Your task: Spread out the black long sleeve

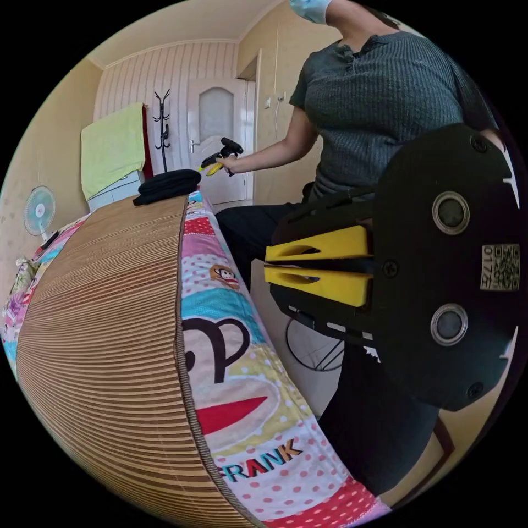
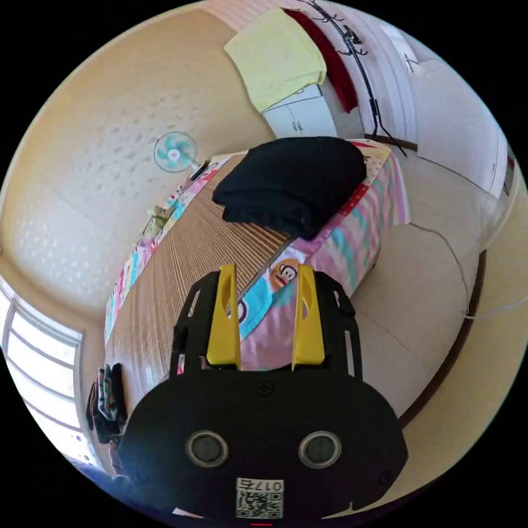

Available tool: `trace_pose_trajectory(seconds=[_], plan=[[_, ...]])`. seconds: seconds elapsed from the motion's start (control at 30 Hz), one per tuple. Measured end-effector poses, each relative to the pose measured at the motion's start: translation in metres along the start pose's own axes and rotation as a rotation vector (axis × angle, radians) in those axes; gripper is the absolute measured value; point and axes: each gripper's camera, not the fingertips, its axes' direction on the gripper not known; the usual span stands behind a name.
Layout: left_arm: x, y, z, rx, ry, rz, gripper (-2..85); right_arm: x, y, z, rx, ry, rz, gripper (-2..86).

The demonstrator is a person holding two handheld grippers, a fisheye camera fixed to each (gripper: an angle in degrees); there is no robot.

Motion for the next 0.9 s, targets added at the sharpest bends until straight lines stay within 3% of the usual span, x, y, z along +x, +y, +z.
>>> trace_pose_trajectory(seconds=[0.1, 0.3, 0.37, 0.47, 0.67, 0.9], plan=[[-0.005, 0.006, -0.007, 0.037, 0.021, -0.041, -0.6, -0.008, -0.023, 0.0, 0.027, 0.062, 0.034, 17.0], [-0.027, 0.035, -0.026, 0.083, -0.025, -0.152, -0.6, -0.097, -0.04, 0.033, -0.067, 0.487, -0.242, 18.1], [-0.038, 0.045, -0.032, 0.102, -0.023, -0.195, -0.7, -0.113, -0.05, 0.063, -0.212, 0.617, -0.281, 16.8], [-0.048, 0.052, -0.037, 0.138, 0.02, -0.212, -0.7, -0.137, -0.065, 0.07, -0.389, 0.635, -0.272, 11.7], [-0.057, 0.051, -0.032, 0.205, 0.135, -0.18, -0.7, -0.267, -0.041, -0.006, -0.073, 0.947, -0.633, 3.5], [-0.046, 0.049, -0.02, 0.176, 0.093, -0.082, 0.3, -0.398, 0.01, -0.08, 0.167, 1.053, -0.891, 2.5]])
